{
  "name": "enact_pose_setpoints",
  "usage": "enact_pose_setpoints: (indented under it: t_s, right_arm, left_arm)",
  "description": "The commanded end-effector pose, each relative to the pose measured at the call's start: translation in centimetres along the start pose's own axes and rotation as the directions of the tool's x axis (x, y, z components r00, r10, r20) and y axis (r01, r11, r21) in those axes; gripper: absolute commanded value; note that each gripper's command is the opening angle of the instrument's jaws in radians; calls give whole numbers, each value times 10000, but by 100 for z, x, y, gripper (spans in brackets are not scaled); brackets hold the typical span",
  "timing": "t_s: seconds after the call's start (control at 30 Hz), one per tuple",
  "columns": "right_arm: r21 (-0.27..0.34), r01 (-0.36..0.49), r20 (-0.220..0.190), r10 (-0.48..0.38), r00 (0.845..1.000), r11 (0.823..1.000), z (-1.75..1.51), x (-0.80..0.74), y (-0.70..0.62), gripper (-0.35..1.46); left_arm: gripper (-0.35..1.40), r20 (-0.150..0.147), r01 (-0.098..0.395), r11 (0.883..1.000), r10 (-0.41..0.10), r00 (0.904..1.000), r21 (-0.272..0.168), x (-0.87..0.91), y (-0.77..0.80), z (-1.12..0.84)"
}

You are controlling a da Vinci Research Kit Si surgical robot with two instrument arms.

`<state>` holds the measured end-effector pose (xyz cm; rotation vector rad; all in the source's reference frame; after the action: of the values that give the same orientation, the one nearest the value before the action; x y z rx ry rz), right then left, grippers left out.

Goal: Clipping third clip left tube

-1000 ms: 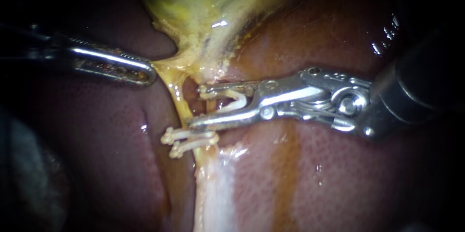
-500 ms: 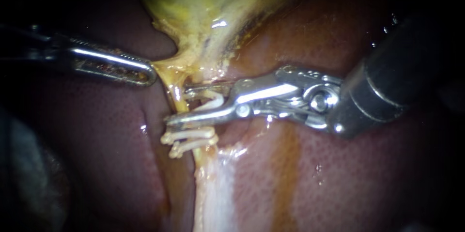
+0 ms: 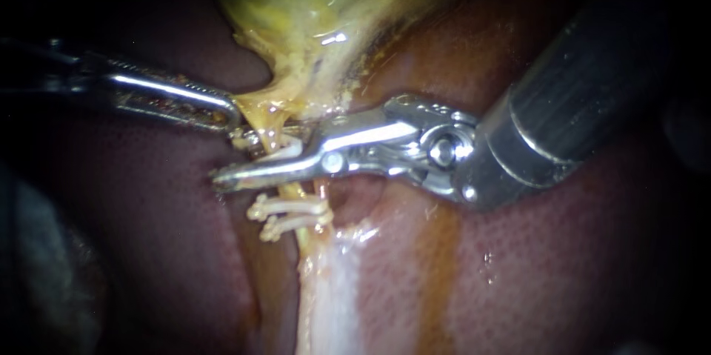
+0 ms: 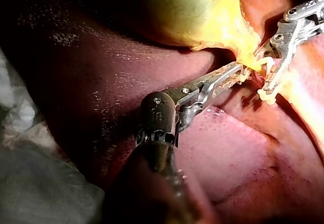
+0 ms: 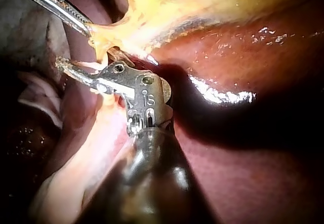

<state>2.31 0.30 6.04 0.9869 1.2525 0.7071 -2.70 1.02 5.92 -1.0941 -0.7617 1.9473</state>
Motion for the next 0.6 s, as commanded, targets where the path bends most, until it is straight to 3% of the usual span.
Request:
enact_pose_setpoints:
  t_s: [0.03,0.3,0.6]
  right_arm:
    - [93,0,-78,1,10000,10000,-1,4,-5,46]
    - [850,-114,-221,134,9997,9963,-2,31,-30,45]
    - [900,-200,-271,225,9994,9957,-5,36,-31,41]
  left_arm:
    - [-35,6,-6,10000,6,10000,-8,0,-1,0]
    - [-35,7,-12,10000,12,10000,-8,-1,-2,0]
    - [-35,5,-13,10000,13,10000,-4,-1,-2,0]
